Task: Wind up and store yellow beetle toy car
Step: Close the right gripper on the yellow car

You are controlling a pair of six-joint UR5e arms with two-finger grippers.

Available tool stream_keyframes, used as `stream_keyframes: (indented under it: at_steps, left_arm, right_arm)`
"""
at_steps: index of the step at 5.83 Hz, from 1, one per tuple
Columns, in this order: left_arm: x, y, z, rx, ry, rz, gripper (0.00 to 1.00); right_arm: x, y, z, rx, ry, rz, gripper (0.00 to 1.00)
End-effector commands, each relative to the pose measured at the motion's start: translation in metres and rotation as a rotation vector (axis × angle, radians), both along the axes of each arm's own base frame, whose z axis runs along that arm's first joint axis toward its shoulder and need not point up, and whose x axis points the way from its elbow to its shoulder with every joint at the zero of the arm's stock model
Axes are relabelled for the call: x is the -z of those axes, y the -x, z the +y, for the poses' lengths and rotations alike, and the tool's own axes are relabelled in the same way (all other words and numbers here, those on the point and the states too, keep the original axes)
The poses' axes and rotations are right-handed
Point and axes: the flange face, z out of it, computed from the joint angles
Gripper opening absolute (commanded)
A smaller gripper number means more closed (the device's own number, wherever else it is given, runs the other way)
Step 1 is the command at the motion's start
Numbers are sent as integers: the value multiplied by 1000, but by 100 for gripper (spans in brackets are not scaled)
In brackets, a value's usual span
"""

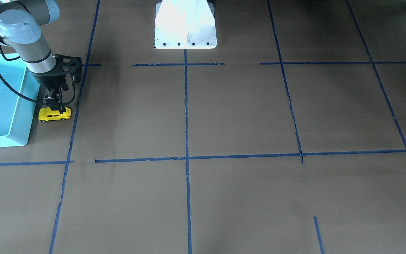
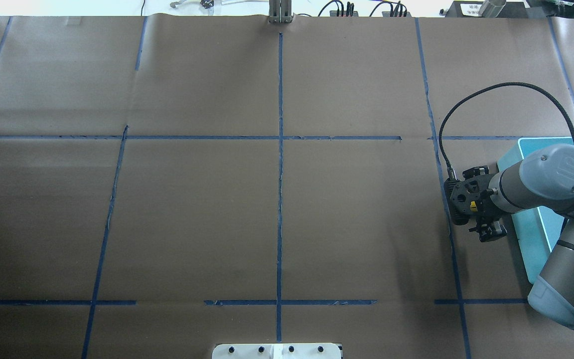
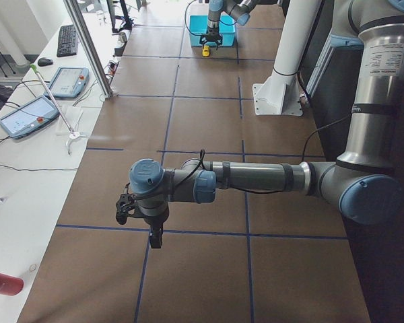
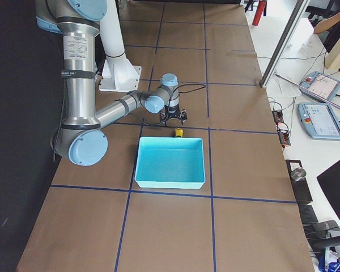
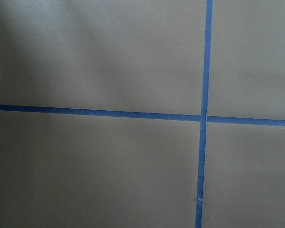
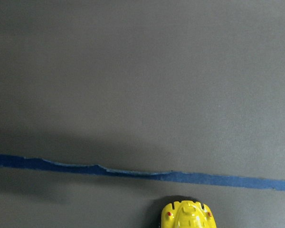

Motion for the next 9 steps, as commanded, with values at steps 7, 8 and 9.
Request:
stream_keyframes:
  at_steps: [7, 8, 9]
  left_arm:
    - [-8, 0, 7, 1, 13, 1, 100]
    - [-8, -1, 7, 1, 13, 2, 100]
    - [-8, -1, 7, 1, 13, 2, 100]
  right_arm:
    - [-32, -13, -21, 38, -34, 64, 100]
    - [-32, -12, -22, 37, -35, 65, 100]
    - [-39, -9, -23, 38, -25, 76, 100]
